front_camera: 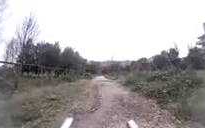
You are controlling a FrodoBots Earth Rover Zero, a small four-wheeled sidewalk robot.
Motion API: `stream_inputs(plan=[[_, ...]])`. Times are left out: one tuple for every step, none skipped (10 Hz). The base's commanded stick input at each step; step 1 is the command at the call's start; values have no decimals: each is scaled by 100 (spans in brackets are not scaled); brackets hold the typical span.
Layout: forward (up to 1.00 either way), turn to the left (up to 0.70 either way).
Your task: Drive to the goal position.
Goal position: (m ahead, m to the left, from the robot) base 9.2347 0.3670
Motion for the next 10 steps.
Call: stream_inputs(plan=[[70, 0], [70, 0], [70, 0], [70, -14], [70, -34], [70, -27], [70, -8], [70, -3], [70, 0], [70, 0]])
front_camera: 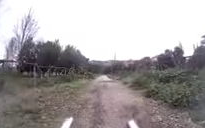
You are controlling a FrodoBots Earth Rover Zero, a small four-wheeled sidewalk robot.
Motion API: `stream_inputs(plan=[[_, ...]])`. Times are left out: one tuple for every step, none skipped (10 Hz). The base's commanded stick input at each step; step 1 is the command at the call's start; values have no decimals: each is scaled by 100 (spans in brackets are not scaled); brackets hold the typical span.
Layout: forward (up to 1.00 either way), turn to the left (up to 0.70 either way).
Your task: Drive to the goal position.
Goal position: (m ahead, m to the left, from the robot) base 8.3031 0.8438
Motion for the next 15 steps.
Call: stream_inputs(plan=[[70, 0], [70, 0], [70, 0], [70, 0], [70, 0], [70, 0], [70, 0], [70, 0], [70, 0], [70, 0], [70, 0], [70, 0], [70, 0], [70, -4], [70, -24]])
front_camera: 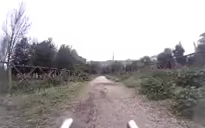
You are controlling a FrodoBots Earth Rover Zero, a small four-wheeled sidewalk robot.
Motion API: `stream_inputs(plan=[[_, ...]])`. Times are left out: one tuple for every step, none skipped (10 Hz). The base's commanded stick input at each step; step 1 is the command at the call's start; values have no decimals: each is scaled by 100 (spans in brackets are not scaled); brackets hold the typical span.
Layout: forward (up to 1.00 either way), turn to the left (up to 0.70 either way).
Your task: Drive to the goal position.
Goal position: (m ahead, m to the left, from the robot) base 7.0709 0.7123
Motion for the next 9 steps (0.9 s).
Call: stream_inputs(plan=[[70, -35], [70, -32], [70, -17], [70, -2], [70, 0], [70, 0], [70, 0], [70, 0], [70, 0]])
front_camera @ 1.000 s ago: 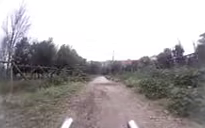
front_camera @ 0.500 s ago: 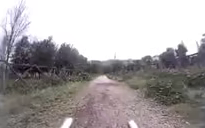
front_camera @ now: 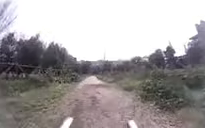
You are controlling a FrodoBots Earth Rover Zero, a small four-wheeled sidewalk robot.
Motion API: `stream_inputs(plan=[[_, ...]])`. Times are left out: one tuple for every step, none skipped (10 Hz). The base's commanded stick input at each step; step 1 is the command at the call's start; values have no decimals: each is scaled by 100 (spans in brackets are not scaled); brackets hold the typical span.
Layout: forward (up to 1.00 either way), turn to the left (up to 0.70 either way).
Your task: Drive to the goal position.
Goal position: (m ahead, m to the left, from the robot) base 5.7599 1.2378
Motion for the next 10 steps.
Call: stream_inputs(plan=[[70, 0], [70, 0], [70, 0], [70, 0], [70, 0], [70, 0], [70, 0], [70, 0], [70, 0], [70, 0]])
